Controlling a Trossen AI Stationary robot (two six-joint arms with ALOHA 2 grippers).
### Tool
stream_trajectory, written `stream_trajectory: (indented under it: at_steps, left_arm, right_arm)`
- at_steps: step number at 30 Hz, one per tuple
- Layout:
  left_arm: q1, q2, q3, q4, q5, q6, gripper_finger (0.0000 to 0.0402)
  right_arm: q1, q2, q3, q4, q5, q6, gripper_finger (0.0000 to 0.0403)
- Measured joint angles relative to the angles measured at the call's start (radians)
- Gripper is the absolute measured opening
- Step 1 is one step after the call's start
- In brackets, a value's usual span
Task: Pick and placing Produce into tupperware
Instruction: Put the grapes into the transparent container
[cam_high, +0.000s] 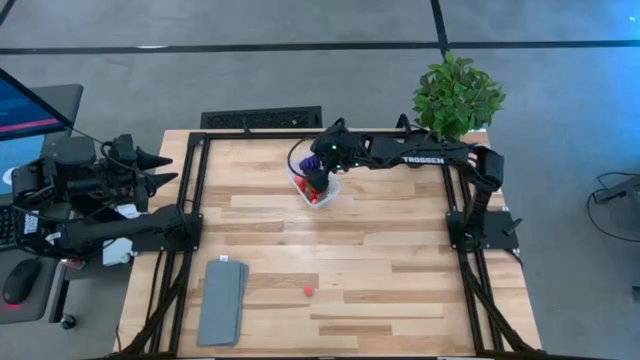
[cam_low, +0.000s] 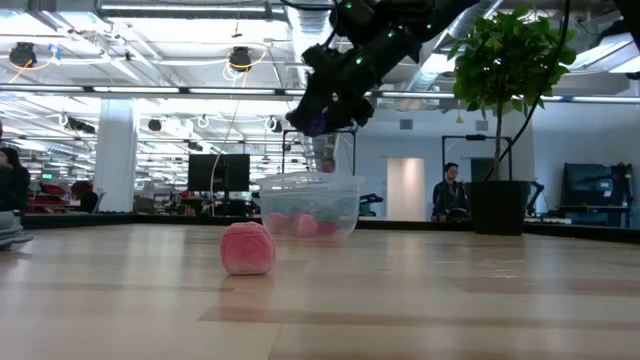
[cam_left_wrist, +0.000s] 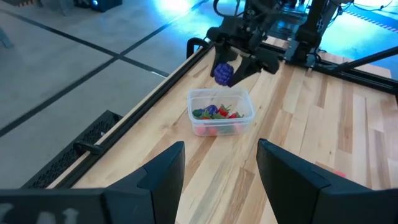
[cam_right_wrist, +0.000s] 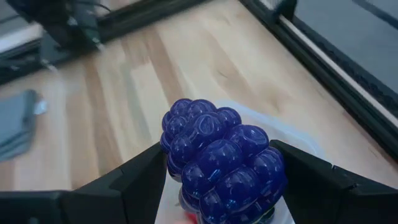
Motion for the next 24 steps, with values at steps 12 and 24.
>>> stream_trajectory:
  at_steps: [12,24]
  left_arm:
    - [0.0,0.0,0.0,0.0,0.0,0.0,0.019]
    - [0.0,0.0,0.0,-0.002,-0.001,0.008,0.019]
  right_arm:
    - [0.023,0.069,-0.006,-0.007,0.04,0.033,0.0301]
    - [0.044,0.133,-0.003,0.009,0.05,0.067,0.0301]
